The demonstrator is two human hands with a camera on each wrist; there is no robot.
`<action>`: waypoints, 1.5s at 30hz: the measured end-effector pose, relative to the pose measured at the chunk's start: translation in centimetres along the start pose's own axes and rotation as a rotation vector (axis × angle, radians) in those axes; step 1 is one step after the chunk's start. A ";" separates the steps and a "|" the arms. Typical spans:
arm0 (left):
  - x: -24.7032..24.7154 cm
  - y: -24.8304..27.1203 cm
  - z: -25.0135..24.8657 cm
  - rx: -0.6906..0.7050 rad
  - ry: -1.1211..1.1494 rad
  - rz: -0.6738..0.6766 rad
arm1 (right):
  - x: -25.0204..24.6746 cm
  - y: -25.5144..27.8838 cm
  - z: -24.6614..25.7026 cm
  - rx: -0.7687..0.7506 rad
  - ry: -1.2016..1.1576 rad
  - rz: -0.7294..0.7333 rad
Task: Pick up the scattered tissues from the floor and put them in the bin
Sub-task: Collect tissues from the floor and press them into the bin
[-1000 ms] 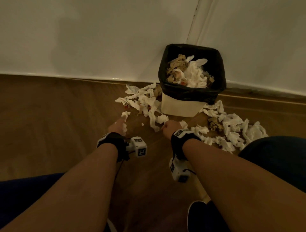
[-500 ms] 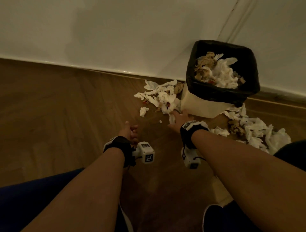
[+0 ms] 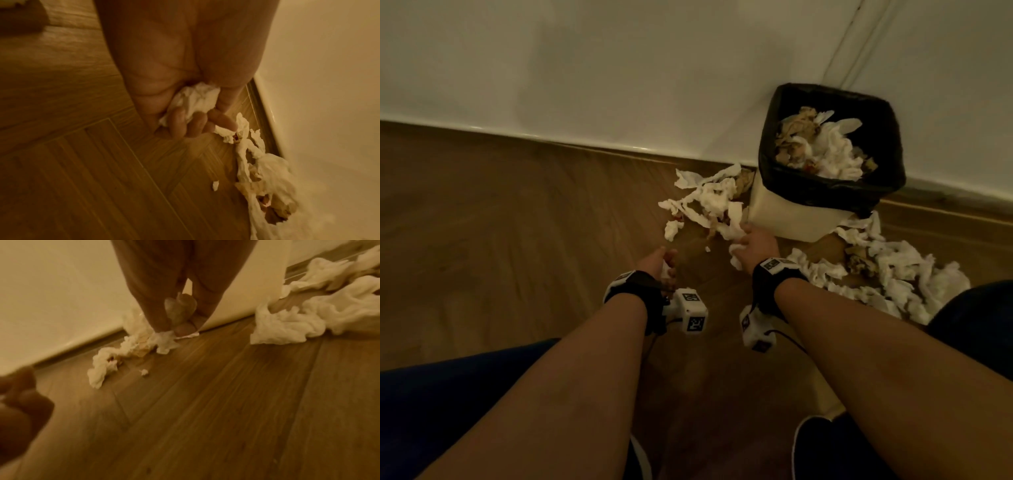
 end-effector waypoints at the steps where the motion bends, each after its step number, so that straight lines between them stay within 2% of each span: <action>1: 0.3 0.1 0.1 -0.002 -0.003 0.013 | -0.5 0.3 0.0 0.003 -0.051 -0.003; 5: 0.9 0.3 0.2 0.014 0.023 0.055 | -2.4 1.5 0.4 0.074 -0.172 -0.049; 8: 1.3 0.7 0.2 0.038 0.028 0.075 | -3.0 2.4 0.4 0.115 -0.449 -0.058; 10: 1.5 1.1 0.0 0.050 0.014 0.090 | -2.8 3.0 0.4 0.169 -0.531 -0.008; 12: 1.8 1.6 -0.2 0.051 -0.017 0.112 | -2.3 3.7 0.2 0.239 -0.759 0.062; 15: 1.9 2.4 -0.7 0.074 -0.131 0.099 | -2.3 4.4 0.2 0.253 -0.815 0.095; 18: 2.2 3.6 -1.2 0.097 -0.205 0.076 | -2.8 5.1 0.3 0.243 -0.798 0.117; 21: 3.1 4.6 -1.9 0.179 -0.292 0.076 | -3.5 5.8 1.0 0.146 -0.786 0.148; 25: 4.9 6.0 -2.0 0.219 -0.244 0.117 | -5.2 7.1 2.4 0.041 -0.818 0.156; 28: 6.7 8.2 -2.8 0.275 -0.439 0.109 | -7.0 8.4 4.6 -0.014 -0.784 0.197; 30: 8.5 9.8 -4.5 0.298 -0.606 0.104 | -9.0 9.0 5.7 -0.022 -0.783 0.155; 32: 10.8 11.7 -7.2 0.356 -0.650 0.105 | -11.4 9.5 7.0 -0.024 -0.924 0.157; 34: 13.0 14.0 -10.3 0.469 -0.604 0.075 | -13.9 10.2 8.4 -0.023 -1.196 0.212; 36: 15.4 16.1 -12.3 0.507 -0.542 0.114 | -17.0 10.9 9.4 -0.052 -1.339 0.169; 39: 18.9 18.4 -13.4 0.538 -0.637 0.181 | -21.3 11.5 9.8 -0.082 -1.286 0.054; 41: 20.9 19.4 -14.1 0.642 -0.755 0.178 | -23.6 11.4 9.8 -0.102 -1.196 0.001; 45: 24.0 18.5 -14.4 0.753 -0.902 0.216 | -26.3 10.3 8.8 -0.130 -0.985 -0.076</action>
Point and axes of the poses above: each hand's wrist, its own y-axis away from the middle knuckle, its own x-axis out of the palm, z = x × y, the point moved 6 cm from there along -y, towards the middle knuckle, and after that the axes turned 4 degrees about z, right-handed, at the moved point
